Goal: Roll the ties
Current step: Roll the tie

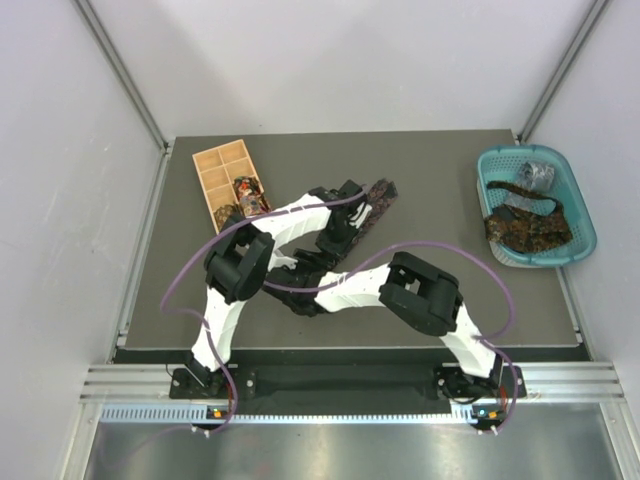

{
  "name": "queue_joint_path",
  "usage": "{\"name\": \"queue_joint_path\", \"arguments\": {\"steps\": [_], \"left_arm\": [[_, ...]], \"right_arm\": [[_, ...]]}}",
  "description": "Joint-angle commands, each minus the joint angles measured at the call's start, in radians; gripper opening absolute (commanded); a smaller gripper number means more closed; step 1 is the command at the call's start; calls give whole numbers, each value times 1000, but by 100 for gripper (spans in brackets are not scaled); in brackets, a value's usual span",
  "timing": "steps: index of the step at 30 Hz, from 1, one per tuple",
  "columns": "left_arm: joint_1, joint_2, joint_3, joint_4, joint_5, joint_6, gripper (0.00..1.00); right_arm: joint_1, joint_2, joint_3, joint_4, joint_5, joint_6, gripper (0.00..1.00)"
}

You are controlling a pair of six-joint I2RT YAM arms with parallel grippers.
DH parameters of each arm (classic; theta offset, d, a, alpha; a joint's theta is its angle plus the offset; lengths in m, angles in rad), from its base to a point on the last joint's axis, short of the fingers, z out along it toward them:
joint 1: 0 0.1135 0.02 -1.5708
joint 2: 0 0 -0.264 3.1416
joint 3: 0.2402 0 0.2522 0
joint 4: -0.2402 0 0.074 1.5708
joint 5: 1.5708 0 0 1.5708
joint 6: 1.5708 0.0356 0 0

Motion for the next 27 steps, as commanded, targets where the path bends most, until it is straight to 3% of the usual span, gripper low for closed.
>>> {"name": "queue_joint_path", "arguments": {"steps": [1,10,16,21,27], "left_arm": [[-5,120,-28,-154,62,-20,27],[-7,163,30,-211,40,-26,26],[-5,141,-5,-211,22,-32,27],[-4,112,-42,-194,11,-32,27],[-4,57,-33,-161,10,-31,36]], "right_arm": [[-24,45,52,2,44,-63,54],[-63,133,91,-85,120,9,50],[-78,160,106,-161,145,59,39],[-80,160,105,-178,142,88,12],[-71,141,114,-171,72,112,0]]}}
